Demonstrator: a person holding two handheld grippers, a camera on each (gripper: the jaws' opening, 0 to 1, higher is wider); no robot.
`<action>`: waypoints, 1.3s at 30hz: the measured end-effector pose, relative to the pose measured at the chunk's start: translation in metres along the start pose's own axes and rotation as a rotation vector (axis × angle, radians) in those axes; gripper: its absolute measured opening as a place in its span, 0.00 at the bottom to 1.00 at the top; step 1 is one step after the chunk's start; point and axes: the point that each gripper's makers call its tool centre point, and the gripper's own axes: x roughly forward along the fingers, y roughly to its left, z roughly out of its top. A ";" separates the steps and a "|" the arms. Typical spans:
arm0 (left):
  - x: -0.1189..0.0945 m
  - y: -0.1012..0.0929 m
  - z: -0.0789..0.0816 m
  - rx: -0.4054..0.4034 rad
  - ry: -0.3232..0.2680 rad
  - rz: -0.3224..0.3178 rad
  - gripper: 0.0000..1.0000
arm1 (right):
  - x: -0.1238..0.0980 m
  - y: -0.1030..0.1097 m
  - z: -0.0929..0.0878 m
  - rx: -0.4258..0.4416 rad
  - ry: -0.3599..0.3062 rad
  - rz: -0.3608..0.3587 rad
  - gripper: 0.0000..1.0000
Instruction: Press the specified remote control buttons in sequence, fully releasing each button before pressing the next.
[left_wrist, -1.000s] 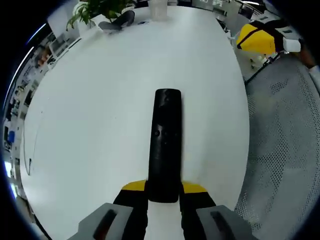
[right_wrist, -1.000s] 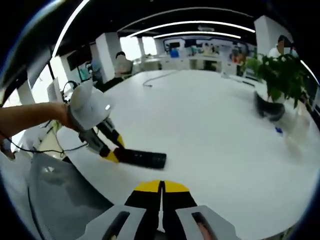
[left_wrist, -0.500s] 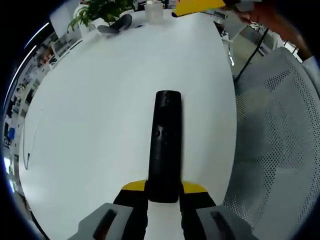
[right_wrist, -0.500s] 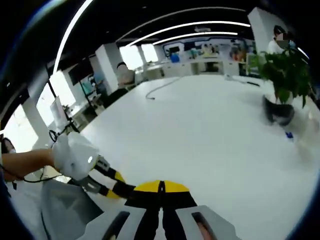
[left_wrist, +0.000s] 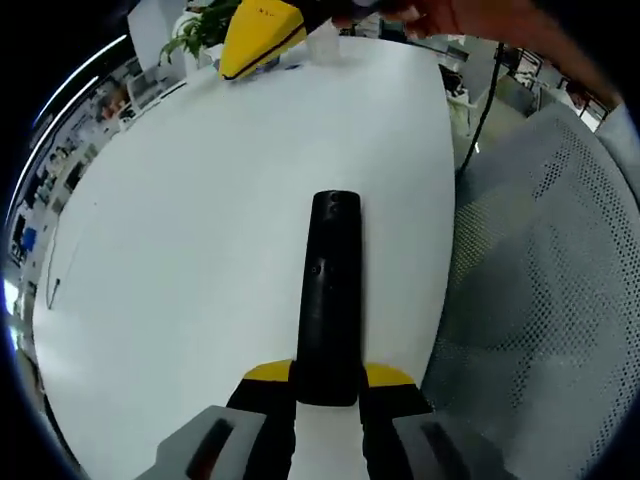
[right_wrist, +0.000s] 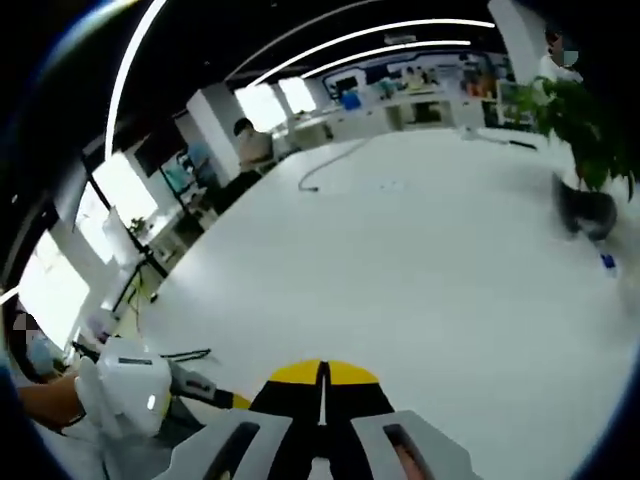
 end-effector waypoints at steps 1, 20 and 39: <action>0.000 0.000 0.000 -0.005 -0.006 0.000 0.23 | 0.001 0.000 -0.001 -0.002 0.004 -0.002 0.00; -0.002 -0.007 -0.001 -0.033 -0.171 0.012 0.23 | 0.017 -0.021 -0.083 0.222 0.233 0.000 0.00; -0.003 -0.012 0.001 -0.019 -0.278 0.017 0.23 | 0.016 -0.021 -0.103 0.407 0.272 0.046 0.00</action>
